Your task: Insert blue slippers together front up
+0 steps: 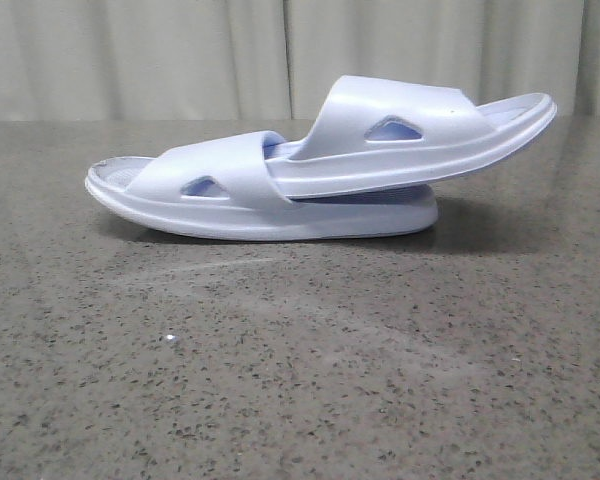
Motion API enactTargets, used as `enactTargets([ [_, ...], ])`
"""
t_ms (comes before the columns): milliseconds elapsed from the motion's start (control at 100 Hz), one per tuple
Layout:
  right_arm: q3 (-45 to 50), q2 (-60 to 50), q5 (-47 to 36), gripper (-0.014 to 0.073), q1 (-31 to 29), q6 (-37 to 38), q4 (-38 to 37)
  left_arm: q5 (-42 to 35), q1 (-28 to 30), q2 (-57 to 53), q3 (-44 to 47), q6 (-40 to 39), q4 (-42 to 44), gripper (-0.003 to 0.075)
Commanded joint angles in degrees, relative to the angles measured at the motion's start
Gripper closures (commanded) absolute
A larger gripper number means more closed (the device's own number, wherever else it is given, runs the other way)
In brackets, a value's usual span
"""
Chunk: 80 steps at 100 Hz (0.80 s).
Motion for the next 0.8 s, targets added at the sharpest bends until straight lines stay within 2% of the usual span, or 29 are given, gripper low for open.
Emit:
enactTargets([
  [0, -0.3, -1.1, -4.7, 0.0701, -0.4, -0.8, 0.3, -4.6, 0.2, -1.6, 0.6, -0.3, -0.3, 0.0704],
  [790, 5.5, -3.9, -7.7, 0.0701, -0.4, -0.8, 2.4, -4.6, 0.2, -1.6, 0.6, -0.3, -0.3, 0.0704],
])
